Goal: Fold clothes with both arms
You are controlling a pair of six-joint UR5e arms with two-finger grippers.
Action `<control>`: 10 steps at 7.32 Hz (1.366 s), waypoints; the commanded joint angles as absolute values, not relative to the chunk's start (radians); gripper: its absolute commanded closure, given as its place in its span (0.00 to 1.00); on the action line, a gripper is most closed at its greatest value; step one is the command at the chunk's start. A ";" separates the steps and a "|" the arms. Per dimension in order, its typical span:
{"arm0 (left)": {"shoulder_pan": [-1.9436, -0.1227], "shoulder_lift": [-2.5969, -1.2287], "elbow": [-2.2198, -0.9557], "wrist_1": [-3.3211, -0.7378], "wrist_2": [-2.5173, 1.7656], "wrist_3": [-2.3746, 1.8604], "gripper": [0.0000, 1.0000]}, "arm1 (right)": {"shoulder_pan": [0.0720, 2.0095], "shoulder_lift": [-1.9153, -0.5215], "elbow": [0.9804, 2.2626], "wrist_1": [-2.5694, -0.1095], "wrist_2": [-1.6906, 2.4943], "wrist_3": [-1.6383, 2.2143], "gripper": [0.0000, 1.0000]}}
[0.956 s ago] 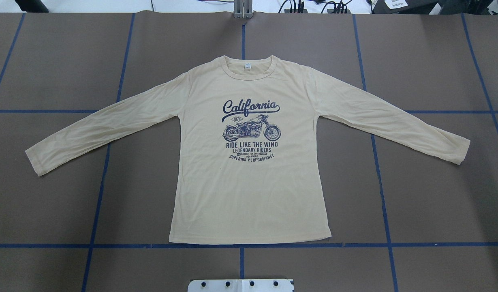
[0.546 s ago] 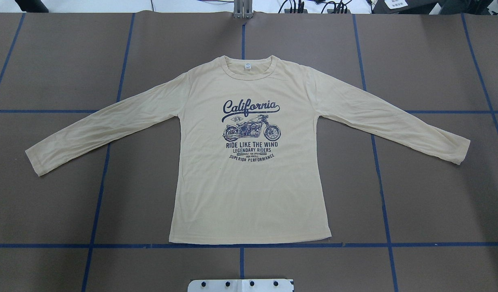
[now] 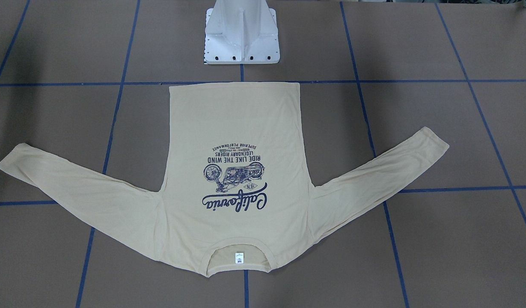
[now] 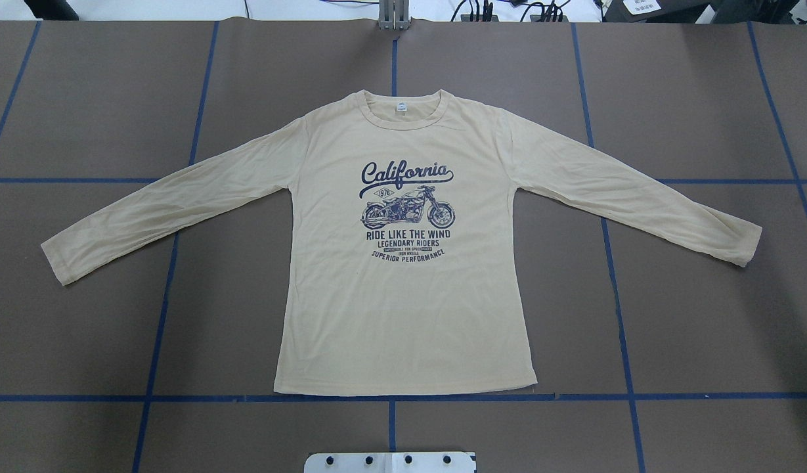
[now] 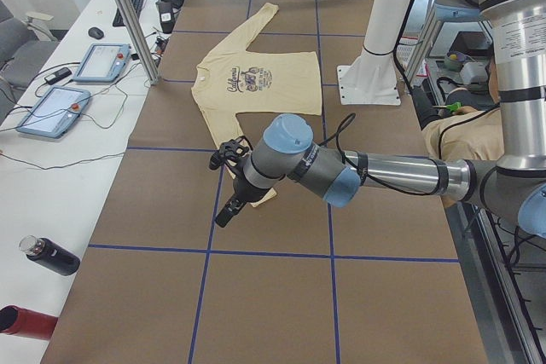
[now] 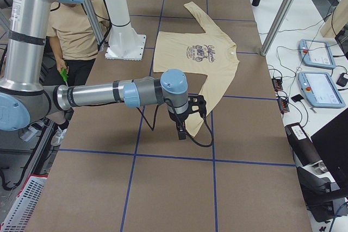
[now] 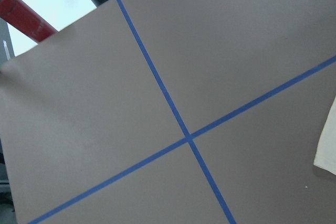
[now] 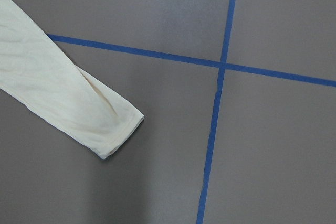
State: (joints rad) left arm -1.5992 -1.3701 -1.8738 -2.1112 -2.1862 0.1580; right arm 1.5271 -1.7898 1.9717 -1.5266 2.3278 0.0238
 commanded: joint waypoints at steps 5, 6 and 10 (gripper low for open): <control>-1.594 -1.540 -1.801 -2.209 -2.258 0.029 0.00 | 1.505 -1.741 1.925 -1.320 2.333 0.172 0.00; -1.592 -1.542 -1.798 -2.209 -2.258 0.031 0.00 | 1.465 -1.743 1.916 -1.306 2.332 0.230 0.01; -1.592 -1.531 -1.804 -2.210 -2.258 0.038 0.00 | 1.381 -1.749 1.867 -1.219 2.329 0.328 0.01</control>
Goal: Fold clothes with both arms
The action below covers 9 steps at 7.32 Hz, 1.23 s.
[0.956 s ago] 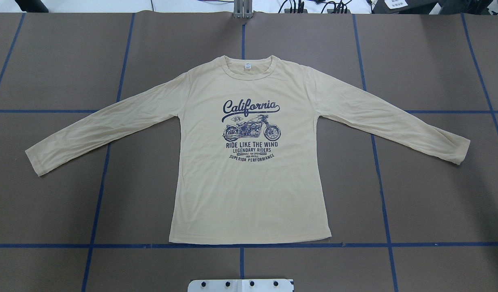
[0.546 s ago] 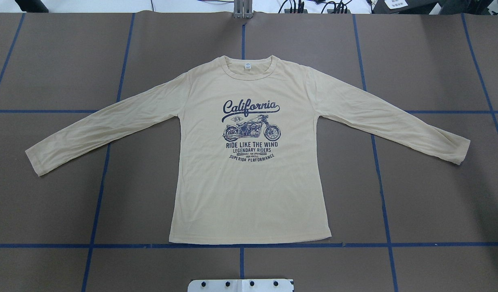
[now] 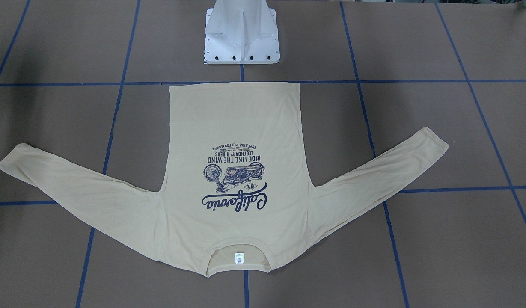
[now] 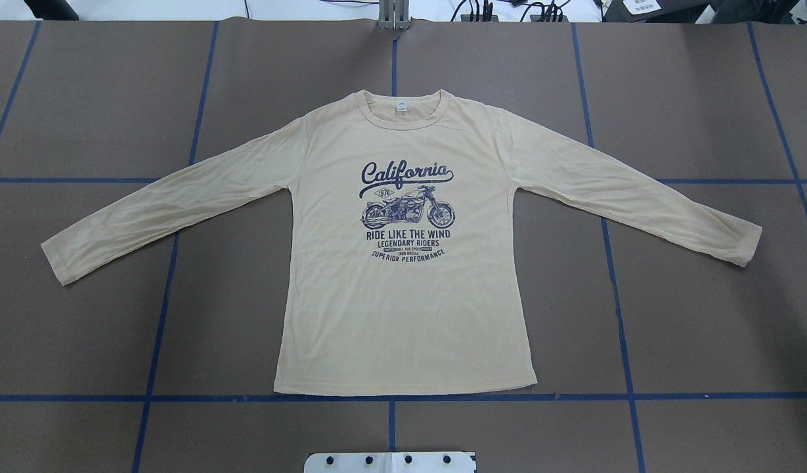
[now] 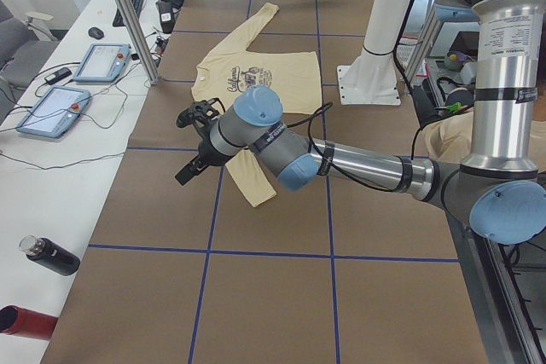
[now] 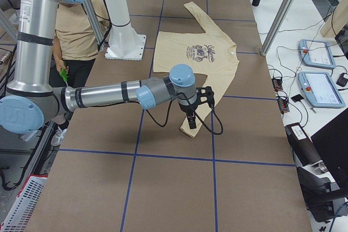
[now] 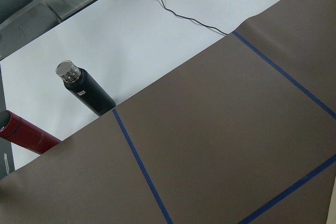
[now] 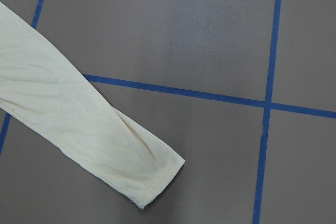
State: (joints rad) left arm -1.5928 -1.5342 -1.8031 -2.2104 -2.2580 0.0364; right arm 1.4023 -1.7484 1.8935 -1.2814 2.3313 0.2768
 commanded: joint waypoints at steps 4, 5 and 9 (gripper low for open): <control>-1.592 -1.517 -1.799 -2.227 -2.258 0.040 0.00 | 1.206 -1.746 1.609 -0.699 2.180 0.665 0.04; -1.592 -1.516 -1.798 -2.236 -2.258 0.038 0.00 | 1.156 -1.746 1.589 -0.645 2.130 0.736 0.07; -1.592 -1.509 -1.795 -2.246 -2.258 0.040 0.00 | 1.048 -1.733 1.470 -0.505 1.994 0.785 0.18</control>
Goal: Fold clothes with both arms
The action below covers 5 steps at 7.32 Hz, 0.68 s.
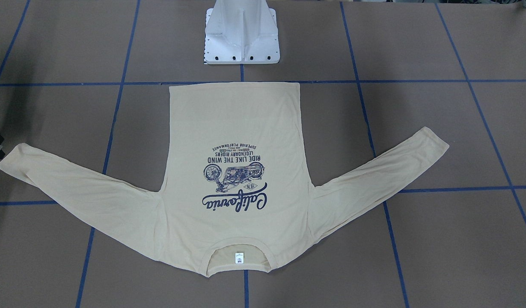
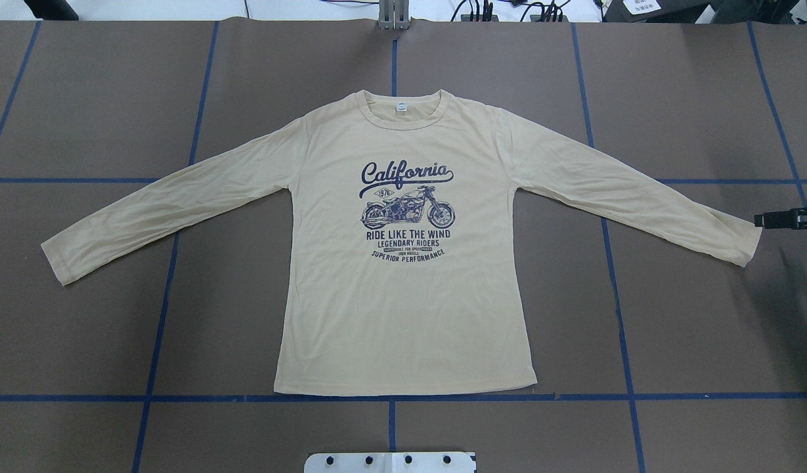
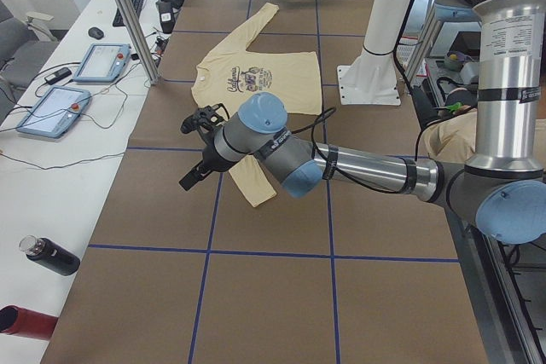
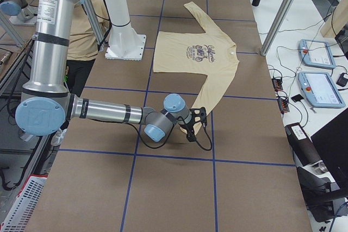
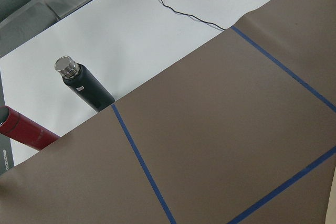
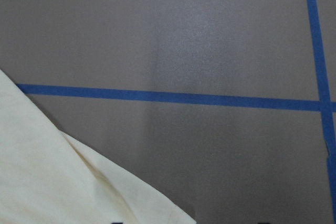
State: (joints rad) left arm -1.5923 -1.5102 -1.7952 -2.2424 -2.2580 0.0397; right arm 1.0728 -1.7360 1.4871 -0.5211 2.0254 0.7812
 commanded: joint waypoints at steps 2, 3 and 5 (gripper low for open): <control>-1.592 -1.509 -1.795 -2.247 -2.258 0.040 0.00 | 1.023 -1.732 1.470 -0.505 1.982 0.785 0.29; -1.592 -1.509 -1.795 -2.247 -2.258 0.040 0.00 | 1.016 -1.732 1.470 -0.505 1.980 0.784 0.30; -1.592 -1.508 -1.792 -2.246 -2.258 0.040 0.00 | 0.988 -1.729 1.456 -0.503 1.945 0.784 0.31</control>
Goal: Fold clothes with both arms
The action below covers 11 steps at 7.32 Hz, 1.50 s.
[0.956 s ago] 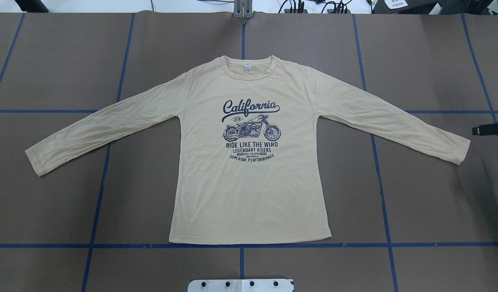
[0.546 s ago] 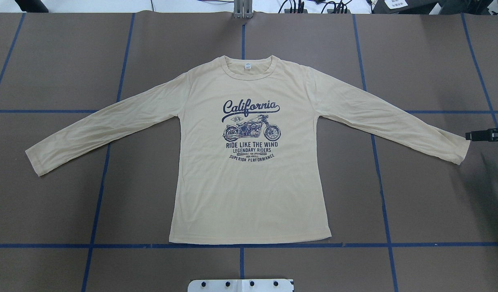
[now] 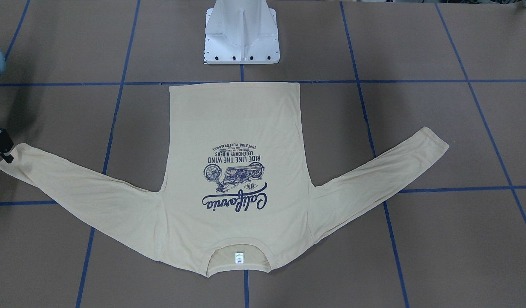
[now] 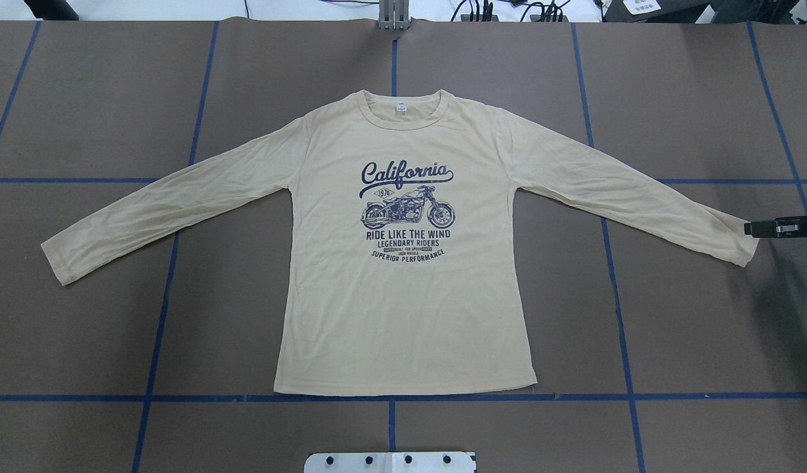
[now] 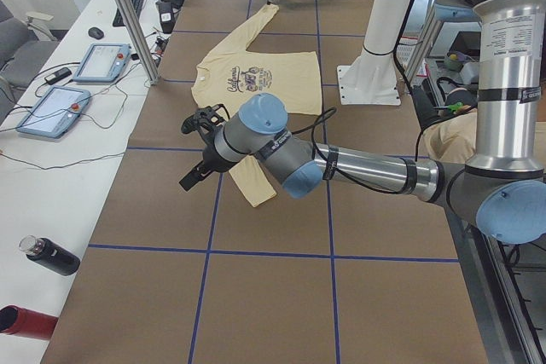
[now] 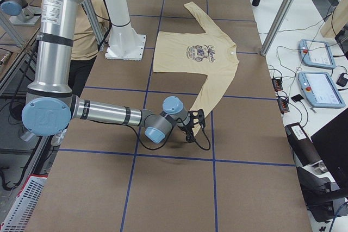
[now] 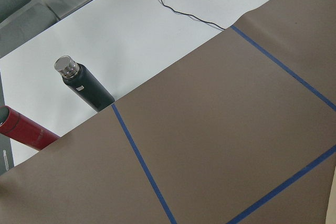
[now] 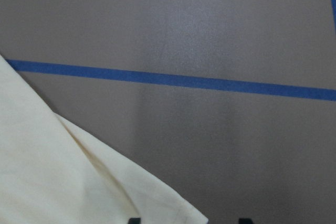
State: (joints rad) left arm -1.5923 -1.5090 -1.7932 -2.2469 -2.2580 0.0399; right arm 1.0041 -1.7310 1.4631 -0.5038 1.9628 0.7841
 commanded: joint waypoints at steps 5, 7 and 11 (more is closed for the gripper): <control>-1.592 -1.508 -1.786 -2.247 -2.258 0.041 0.00 | 0.985 -1.700 1.417 -0.477 1.947 0.785 0.80; -1.592 -1.508 -1.786 -2.247 -2.257 0.041 0.00 | 0.988 -1.709 1.440 -0.471 1.953 0.784 1.00; -1.592 -1.502 -1.787 -2.253 -2.258 0.040 0.00 | 1.017 -1.715 1.682 -0.605 1.962 0.787 1.00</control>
State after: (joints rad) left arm -1.5923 -1.5038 -1.7865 -2.2501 -2.2578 0.0411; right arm 0.9995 -1.7142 1.5652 -0.5134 1.9603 0.7863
